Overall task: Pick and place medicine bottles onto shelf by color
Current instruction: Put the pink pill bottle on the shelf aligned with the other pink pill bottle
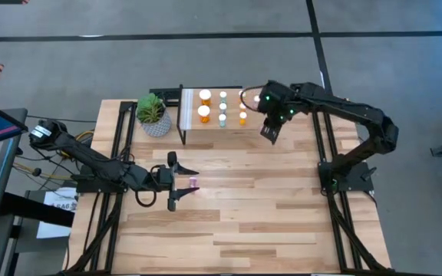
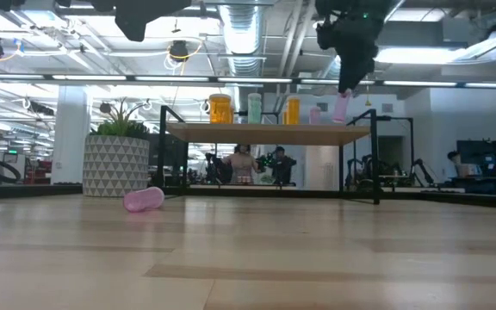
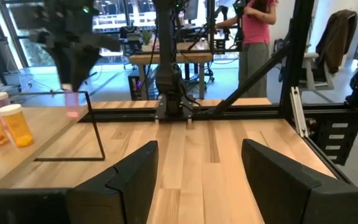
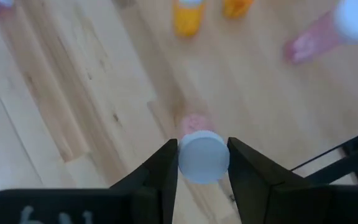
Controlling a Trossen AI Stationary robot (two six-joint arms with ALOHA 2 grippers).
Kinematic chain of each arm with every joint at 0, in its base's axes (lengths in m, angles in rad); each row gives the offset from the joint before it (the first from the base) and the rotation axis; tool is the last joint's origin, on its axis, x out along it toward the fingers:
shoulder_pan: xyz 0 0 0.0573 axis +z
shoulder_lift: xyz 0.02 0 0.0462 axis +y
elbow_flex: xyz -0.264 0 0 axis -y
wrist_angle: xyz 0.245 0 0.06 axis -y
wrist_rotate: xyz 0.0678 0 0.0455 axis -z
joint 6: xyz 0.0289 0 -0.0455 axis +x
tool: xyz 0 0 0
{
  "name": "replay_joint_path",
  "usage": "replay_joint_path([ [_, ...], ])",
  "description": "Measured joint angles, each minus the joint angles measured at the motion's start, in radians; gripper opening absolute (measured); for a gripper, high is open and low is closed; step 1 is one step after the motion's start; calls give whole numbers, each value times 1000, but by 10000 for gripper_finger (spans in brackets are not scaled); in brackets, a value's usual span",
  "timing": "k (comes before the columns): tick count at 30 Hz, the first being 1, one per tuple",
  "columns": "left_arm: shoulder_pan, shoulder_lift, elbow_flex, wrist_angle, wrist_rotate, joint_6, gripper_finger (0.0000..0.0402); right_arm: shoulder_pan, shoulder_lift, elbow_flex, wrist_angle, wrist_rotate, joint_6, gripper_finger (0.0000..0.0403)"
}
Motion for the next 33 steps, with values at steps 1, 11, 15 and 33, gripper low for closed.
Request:
replay_joint_path([
  [1,0,0,0,0,0,0,222,-4,5,17,2,0,-3,143],
  [11,9,0,0,-7,16,4,222,-14,137,222,-2,0,-29,148],
  [15,9,0,0,-11,18,0,222,-21,242,311,-97,11,-53,148],
  [33,9,0,1,-46,19,-12,222,-101,376,538,-249,53,-89,147],
])
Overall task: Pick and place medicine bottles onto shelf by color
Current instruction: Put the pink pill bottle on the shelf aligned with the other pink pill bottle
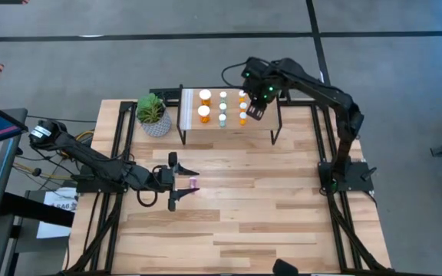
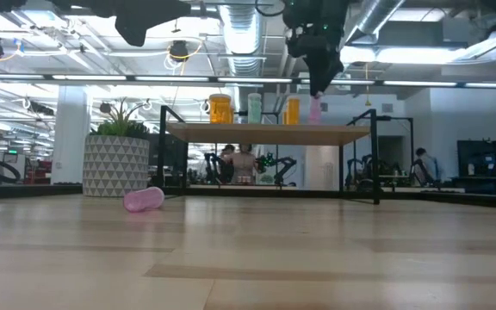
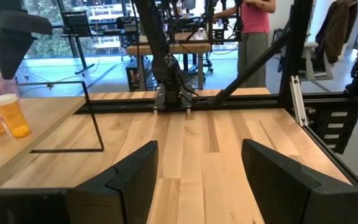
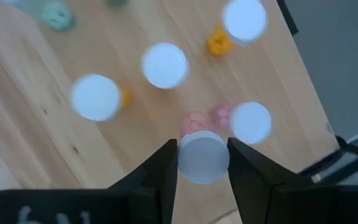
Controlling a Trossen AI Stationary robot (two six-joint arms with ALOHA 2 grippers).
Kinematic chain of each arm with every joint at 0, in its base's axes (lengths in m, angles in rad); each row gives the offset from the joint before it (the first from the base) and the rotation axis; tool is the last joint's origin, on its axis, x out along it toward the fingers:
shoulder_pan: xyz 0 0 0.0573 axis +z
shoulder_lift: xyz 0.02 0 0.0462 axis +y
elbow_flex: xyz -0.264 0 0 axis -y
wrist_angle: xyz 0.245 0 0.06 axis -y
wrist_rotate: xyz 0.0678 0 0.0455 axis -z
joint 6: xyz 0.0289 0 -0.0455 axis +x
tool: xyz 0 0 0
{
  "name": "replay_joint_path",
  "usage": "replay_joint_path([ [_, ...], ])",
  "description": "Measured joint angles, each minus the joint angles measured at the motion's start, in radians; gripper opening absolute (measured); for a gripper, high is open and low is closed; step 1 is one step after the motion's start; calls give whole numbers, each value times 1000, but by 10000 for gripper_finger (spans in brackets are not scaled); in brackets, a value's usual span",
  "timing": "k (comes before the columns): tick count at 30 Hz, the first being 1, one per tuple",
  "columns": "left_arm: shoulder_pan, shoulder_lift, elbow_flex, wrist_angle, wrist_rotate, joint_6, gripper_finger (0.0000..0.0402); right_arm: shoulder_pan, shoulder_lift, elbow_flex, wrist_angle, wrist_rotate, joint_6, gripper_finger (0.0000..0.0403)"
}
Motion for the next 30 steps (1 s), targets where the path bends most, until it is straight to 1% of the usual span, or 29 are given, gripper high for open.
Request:
replay_joint_path([
  [11,0,0,0,0,1,-5,222,-9,0,0,-23,-16,13,148],
  [14,0,0,0,0,1,-5,222,-9,0,-4,-23,-42,19,150],
  [19,0,0,0,0,1,-7,222,-10,0,-38,-23,-44,20,150],
  [25,0,0,0,0,1,-8,222,-9,0,-40,11,-44,15,151],
  [30,0,0,0,0,1,-8,222,-11,0,-40,-3,-44,12,152],
])
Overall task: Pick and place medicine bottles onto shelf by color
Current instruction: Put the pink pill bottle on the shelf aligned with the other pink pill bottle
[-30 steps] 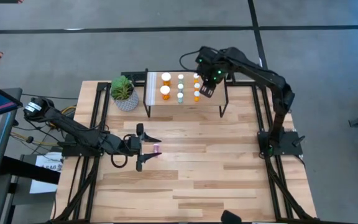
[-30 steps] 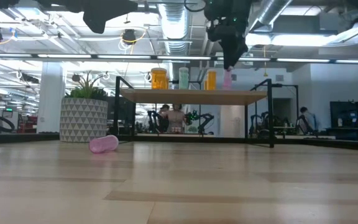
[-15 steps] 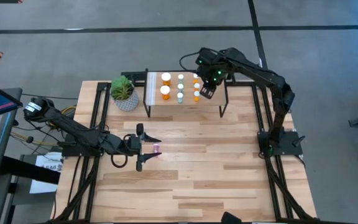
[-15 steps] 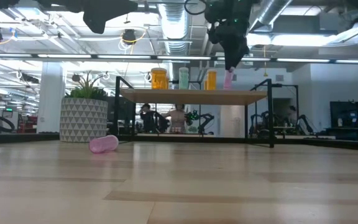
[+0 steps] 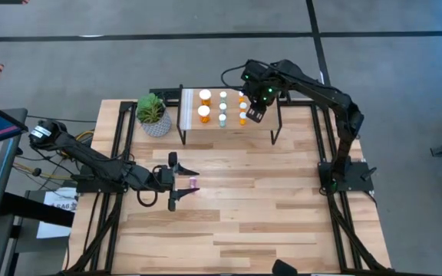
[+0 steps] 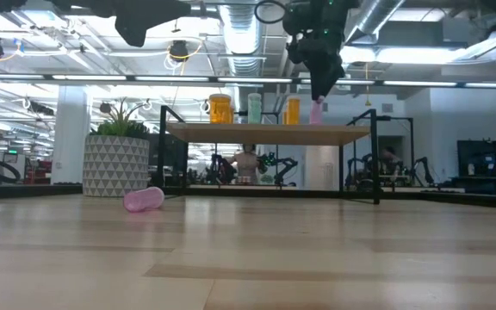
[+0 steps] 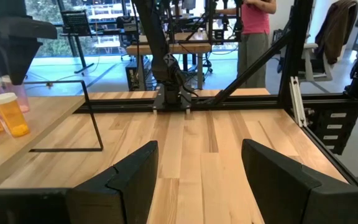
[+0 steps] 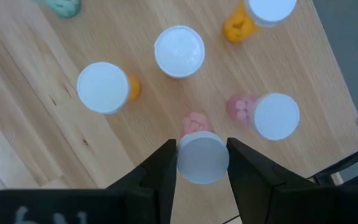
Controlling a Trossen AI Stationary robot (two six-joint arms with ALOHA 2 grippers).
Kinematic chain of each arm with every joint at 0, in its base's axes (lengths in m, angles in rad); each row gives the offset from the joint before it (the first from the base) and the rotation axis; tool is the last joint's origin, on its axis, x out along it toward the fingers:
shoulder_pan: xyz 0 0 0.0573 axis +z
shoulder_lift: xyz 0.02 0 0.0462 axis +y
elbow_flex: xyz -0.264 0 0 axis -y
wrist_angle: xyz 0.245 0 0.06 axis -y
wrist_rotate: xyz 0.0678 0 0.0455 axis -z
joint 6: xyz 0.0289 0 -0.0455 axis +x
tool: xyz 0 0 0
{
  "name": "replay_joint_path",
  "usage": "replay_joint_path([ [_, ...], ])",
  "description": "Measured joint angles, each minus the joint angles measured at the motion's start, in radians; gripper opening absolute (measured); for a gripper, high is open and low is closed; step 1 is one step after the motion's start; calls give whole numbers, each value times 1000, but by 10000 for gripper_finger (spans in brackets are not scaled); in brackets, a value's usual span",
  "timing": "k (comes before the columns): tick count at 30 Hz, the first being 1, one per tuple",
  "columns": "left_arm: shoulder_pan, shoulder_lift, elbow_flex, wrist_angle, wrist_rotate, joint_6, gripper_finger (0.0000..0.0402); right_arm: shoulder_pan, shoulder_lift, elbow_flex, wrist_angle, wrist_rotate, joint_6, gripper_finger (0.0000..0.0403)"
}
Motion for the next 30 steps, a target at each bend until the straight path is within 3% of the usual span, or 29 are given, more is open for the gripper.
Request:
replay_joint_path([
  [30,0,0,0,-14,0,-8,222,2,0,0,2,10,-17,156],
])
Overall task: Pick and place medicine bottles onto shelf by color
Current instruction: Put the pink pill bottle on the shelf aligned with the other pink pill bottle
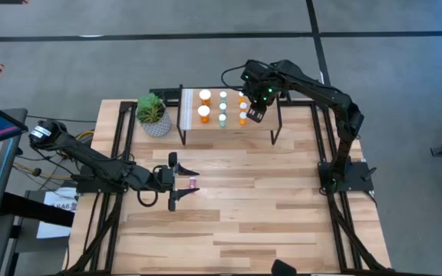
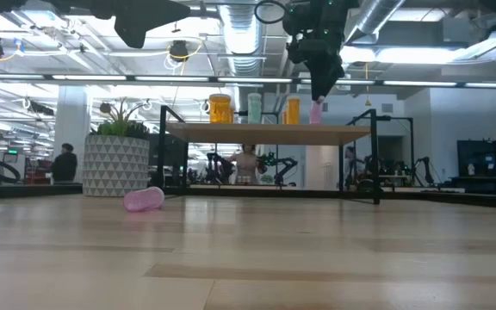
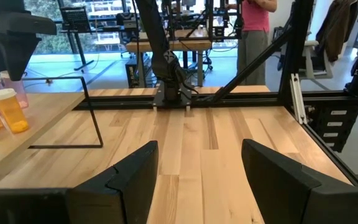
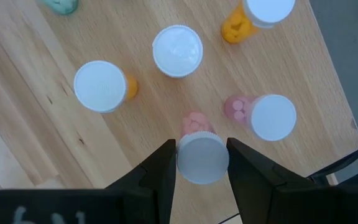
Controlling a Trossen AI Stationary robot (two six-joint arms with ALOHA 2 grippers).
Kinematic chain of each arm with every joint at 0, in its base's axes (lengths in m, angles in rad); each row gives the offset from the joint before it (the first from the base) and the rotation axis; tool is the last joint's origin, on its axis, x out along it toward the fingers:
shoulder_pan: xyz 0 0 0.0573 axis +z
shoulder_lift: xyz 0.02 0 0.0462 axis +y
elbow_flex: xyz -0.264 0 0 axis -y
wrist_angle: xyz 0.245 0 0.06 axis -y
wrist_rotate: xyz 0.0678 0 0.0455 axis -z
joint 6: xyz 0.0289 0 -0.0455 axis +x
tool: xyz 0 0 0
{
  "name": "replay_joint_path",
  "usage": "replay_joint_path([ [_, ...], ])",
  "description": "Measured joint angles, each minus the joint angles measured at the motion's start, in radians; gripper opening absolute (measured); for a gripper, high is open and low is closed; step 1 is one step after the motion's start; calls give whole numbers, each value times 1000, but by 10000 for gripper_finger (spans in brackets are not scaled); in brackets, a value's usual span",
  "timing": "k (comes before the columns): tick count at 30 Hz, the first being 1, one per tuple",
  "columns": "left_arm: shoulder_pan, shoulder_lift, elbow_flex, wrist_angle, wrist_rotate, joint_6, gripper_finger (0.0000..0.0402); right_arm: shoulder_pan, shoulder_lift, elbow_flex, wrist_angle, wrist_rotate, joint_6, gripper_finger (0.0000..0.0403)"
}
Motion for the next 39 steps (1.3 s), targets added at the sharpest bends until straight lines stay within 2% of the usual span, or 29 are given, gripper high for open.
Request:
replay_joint_path([
  [30,0,0,0,-4,26,-7,222,-14,61,0,-33,0,-5,156],
  [34,0,0,0,-5,26,-7,222,-13,52,0,-52,0,-3,172],
  [39,0,0,0,-5,26,-7,222,-14,53,0,-46,0,0,216],
])
